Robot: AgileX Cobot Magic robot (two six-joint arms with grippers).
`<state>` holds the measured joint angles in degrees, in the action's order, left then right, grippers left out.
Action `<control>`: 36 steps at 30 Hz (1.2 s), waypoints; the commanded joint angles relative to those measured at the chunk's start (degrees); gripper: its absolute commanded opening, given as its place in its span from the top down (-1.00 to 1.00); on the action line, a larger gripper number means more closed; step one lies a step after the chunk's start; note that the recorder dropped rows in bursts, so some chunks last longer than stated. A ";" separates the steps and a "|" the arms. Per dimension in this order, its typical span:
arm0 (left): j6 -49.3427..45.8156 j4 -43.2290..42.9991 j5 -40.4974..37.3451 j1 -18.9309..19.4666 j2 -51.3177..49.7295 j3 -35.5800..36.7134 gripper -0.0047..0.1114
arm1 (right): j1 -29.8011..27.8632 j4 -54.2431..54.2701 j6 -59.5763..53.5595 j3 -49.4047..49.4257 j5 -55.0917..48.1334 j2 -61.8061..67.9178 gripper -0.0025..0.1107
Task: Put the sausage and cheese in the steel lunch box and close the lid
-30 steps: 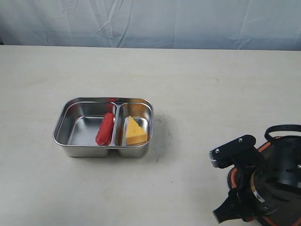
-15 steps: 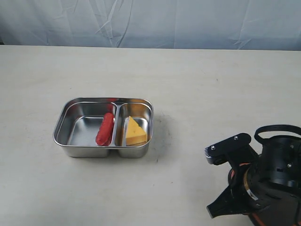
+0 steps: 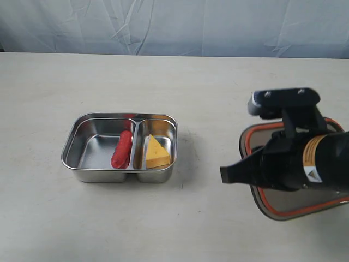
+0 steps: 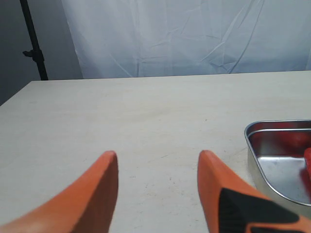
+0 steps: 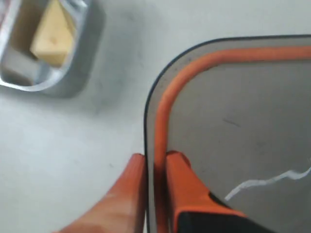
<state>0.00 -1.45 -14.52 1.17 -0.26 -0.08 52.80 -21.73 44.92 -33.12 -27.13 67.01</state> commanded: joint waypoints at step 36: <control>10.29 56.45 6.43 -0.28 0.26 -0.08 0.07 | 16.94 15.79 -13.26 -5.64 34.33 -16.07 0.97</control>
<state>9.66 47.87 -1.55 1.17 -0.26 -0.08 69.31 -6.21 31.87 -38.34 1.27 51.31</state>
